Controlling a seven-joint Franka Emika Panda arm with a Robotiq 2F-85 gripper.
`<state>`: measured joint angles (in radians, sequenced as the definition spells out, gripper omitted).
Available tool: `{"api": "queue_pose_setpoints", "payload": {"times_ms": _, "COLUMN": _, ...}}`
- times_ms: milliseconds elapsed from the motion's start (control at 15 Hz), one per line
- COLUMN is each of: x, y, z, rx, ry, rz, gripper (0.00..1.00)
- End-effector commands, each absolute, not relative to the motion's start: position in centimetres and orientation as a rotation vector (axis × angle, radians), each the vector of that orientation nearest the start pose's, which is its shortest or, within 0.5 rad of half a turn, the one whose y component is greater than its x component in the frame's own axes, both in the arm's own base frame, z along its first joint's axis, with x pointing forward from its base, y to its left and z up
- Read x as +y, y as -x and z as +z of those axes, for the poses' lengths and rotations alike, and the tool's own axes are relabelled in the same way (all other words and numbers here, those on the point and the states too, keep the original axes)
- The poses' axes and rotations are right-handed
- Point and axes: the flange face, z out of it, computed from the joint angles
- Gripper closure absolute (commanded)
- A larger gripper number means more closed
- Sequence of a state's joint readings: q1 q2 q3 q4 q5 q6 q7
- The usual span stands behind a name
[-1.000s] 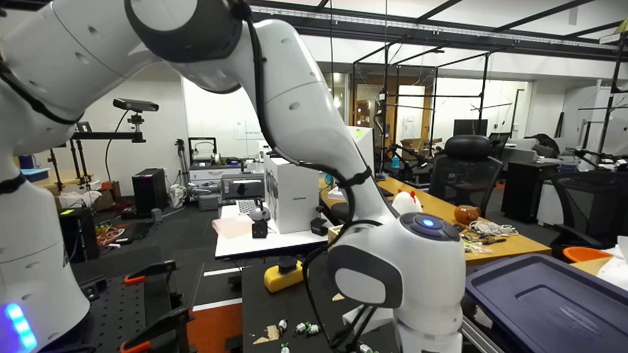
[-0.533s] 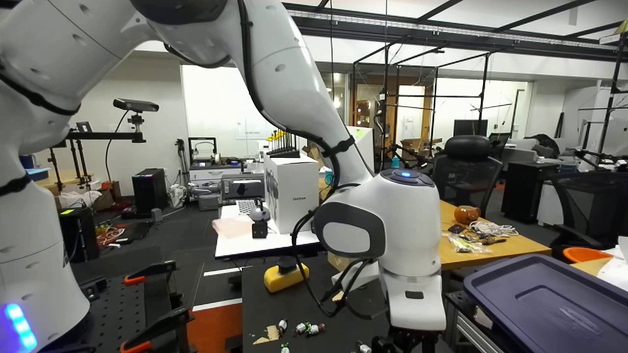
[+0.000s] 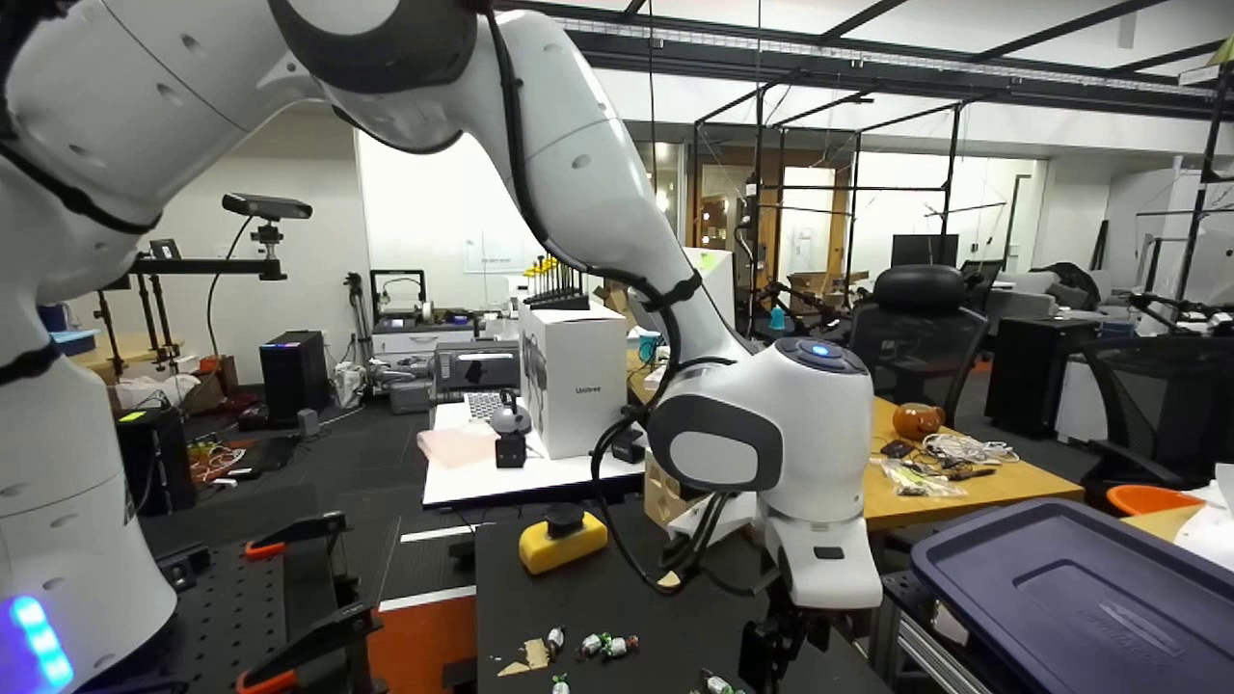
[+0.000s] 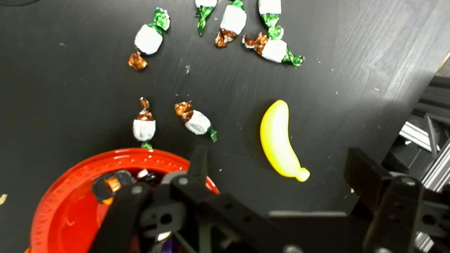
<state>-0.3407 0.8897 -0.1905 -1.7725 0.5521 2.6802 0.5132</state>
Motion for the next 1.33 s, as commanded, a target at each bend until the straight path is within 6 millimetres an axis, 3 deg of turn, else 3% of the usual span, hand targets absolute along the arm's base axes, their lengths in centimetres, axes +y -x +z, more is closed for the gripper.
{"api": "queue_pose_setpoints", "payload": {"times_ms": 0, "x": -32.8, "y": -57.8, "z": 4.8, "rx": 1.971, "ry": 2.33, "rz": -0.013, "gripper": 0.0}}
{"api": "queue_pose_setpoints", "payload": {"times_ms": 400, "x": -32.9, "y": -61.4, "z": 1.6, "rx": 1.983, "ry": 2.471, "rz": 0.071, "gripper": 0.0}}
{"api": "queue_pose_setpoints", "payload": {"times_ms": 933, "x": -34.7, "y": -61.7, "z": -3.0, "rx": 2.006, "ry": 2.553, "rz": 0.181, "gripper": 0.0}}
{"api": "queue_pose_setpoints", "payload": {"times_ms": 1000, "x": -34.8, "y": -61.7, "z": -3.4, "rx": 1.995, "ry": 2.559, "rz": 0.178, "gripper": 0.25}}
{"api": "queue_pose_setpoints", "payload": {"times_ms": 1067, "x": -35.0, "y": -61.7, "z": -3.7, "rx": 1.995, "ry": 2.558, "rz": 0.169, "gripper": 0.26}}
{"api": "queue_pose_setpoints", "payload": {"times_ms": 1267, "x": -35.4, "y": -61.8, "z": -4.4, "rx": 1.992, "ry": 2.555, "rz": 0.145, "gripper": 0.51}}
